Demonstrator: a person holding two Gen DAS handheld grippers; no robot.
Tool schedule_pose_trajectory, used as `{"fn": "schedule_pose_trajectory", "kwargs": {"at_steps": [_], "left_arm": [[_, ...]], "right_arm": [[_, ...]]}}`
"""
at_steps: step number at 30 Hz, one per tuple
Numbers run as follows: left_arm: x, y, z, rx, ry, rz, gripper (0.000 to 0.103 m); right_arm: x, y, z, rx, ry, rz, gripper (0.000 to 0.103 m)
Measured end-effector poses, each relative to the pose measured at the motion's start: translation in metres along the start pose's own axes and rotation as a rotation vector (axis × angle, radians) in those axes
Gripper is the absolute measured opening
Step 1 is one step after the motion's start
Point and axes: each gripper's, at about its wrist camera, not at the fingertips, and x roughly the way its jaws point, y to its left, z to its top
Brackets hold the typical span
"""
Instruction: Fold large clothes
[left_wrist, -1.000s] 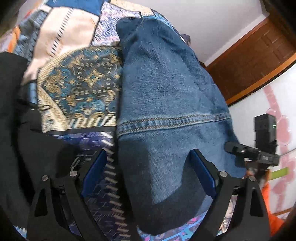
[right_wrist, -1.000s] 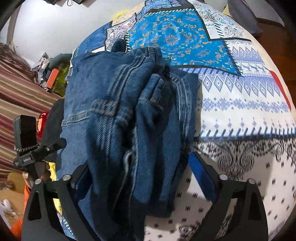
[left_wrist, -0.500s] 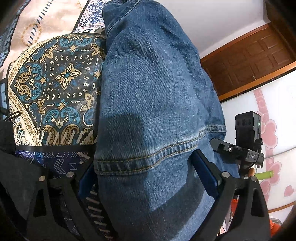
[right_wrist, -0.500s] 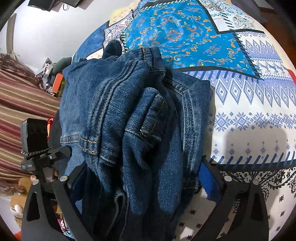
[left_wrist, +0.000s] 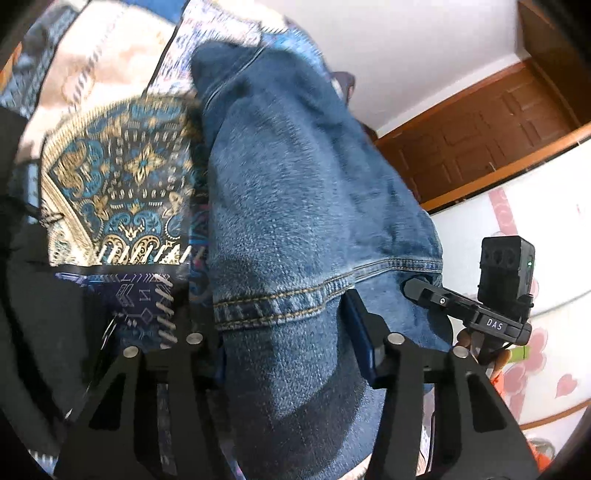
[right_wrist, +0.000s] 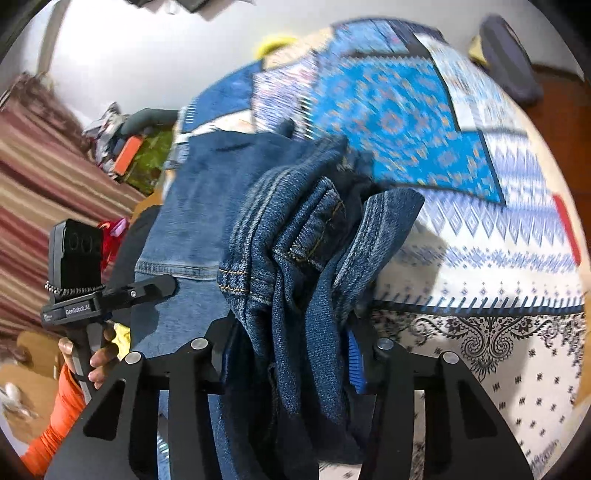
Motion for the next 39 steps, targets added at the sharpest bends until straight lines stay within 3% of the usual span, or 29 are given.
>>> {"fn": "schedule_pose_trajectory", "kwargs": {"at_steps": [7, 13, 18, 22, 29, 33, 36, 38, 39], "left_arm": [[-0.1, -0.028, -0.009, 0.073, -0.126, -0.013, 0.049], [-0.195, -0.022, -0.016, 0.11, -0.249, 0.033, 0.049], [-0.255, 0.009, -0.008, 0.123, -0.329, 0.099, 0.049], [-0.292, 0.059, -0.005, 0.093, -0.363, 0.153, 0.049], [-0.291, 0.17, -0.004, -0.04, -0.333, 0.231, 0.049], [-0.257, 0.257, -0.014, -0.185, -0.237, 0.267, 0.05], [-0.245, 0.305, -0.032, -0.272, -0.247, 0.178, 0.066], [-0.245, 0.31, -0.037, -0.272, -0.267, 0.14, 0.068], [-0.246, 0.304, -0.04, -0.253, -0.273, 0.157, 0.069]], "right_arm": [[-0.032, 0.075, 0.013, -0.101, -0.081, 0.034, 0.042], [-0.026, 0.151, 0.031, -0.2, -0.125, 0.095, 0.042], [0.001, 0.208, 0.045, -0.269, -0.144, 0.155, 0.042], [0.044, 0.245, 0.055, -0.299, -0.118, 0.188, 0.042], [0.151, 0.266, 0.056, -0.284, 0.004, 0.201, 0.042], [0.238, 0.257, 0.043, -0.264, 0.152, 0.116, 0.043], [0.267, 0.24, 0.032, -0.218, 0.197, 0.108, 0.049], [0.262, 0.233, 0.031, -0.202, 0.192, 0.142, 0.051], [0.258, 0.232, 0.031, -0.213, 0.197, 0.14, 0.052]]}}
